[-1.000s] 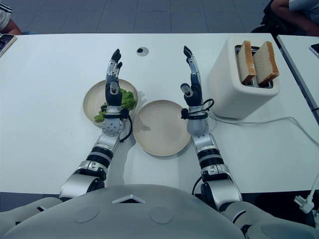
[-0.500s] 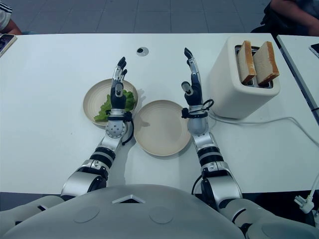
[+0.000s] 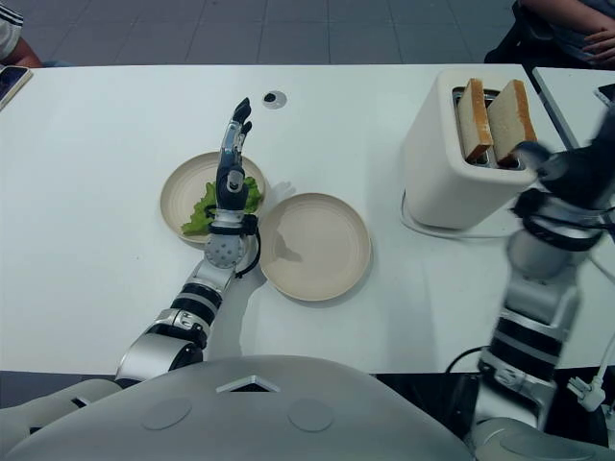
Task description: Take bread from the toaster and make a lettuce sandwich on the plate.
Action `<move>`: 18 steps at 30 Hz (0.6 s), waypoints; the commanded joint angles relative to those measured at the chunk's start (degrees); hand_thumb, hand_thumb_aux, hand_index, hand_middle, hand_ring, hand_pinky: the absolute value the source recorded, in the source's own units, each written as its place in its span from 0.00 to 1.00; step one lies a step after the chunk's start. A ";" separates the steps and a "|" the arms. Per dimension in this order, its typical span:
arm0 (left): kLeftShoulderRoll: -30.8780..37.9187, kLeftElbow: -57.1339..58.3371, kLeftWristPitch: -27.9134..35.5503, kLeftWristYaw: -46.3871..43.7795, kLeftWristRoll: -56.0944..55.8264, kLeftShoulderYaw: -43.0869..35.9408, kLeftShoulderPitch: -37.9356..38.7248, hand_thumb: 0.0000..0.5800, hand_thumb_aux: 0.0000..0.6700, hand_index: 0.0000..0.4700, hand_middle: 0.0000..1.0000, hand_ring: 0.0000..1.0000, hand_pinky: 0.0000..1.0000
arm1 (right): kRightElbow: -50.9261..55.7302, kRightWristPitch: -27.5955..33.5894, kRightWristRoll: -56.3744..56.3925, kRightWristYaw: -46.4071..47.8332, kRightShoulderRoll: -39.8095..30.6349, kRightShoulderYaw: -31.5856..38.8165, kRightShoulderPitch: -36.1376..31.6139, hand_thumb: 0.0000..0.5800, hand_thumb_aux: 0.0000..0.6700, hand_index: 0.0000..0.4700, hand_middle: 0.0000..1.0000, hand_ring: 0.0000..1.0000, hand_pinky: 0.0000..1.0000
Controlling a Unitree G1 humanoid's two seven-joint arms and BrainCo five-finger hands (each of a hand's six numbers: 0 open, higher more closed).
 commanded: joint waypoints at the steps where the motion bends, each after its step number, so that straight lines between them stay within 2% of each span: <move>1: 0.32 -1.49 0.07 -1.33 -0.91 -0.14 1.03 0.00 0.00 0.00 0.00 0.00 0.00 | 10.75 9.95 -4.01 1.67 -4.19 1.54 0.49 0.00 0.00 0.00 0.00 0.00 0.00; 6: 0.44 -2.44 -0.17 -3.17 -2.14 -0.10 1.34 0.00 0.00 0.00 0.00 0.00 0.00 | 17.00 17.52 -7.41 6.16 -6.17 11.14 -0.37 0.00 0.00 0.00 0.00 0.00 0.00; 13: 1.02 -2.37 -0.03 -4.32 -3.35 0.83 1.55 0.00 0.00 0.00 0.00 0.00 0.00 | 20.02 20.75 -7.13 8.69 -8.12 19.16 -3.20 0.00 0.00 0.00 0.00 0.00 0.00; 14: 0.95 -2.29 -0.05 -4.41 -3.35 0.79 1.53 0.00 0.00 0.00 0.00 0.00 0.00 | 20.28 21.06 -6.94 8.54 -8.29 19.84 -3.80 0.58 0.35 0.35 0.04 0.04 0.04; 15: 0.87 -2.44 -0.05 -4.51 -3.35 0.72 1.61 0.00 0.00 0.00 0.00 0.00 0.00 | 20.26 21.38 -6.87 8.10 -8.49 20.36 -4.12 1.00 1.00 1.00 0.74 0.74 0.74; 16: 0.81 -2.65 -0.05 -4.60 -3.32 0.66 1.73 0.00 0.00 0.00 0.00 0.00 0.00 | 20.06 21.51 -6.66 7.60 -8.72 20.58 -4.07 1.00 1.00 1.00 1.00 1.00 1.00; 18: 1.00 -3.28 -0.04 -4.99 -3.61 0.74 2.19 0.00 0.00 0.00 0.00 0.00 0.00 | 16.95 21.44 -6.25 4.87 -8.81 19.44 -2.73 1.00 1.00 1.00 1.00 1.00 1.00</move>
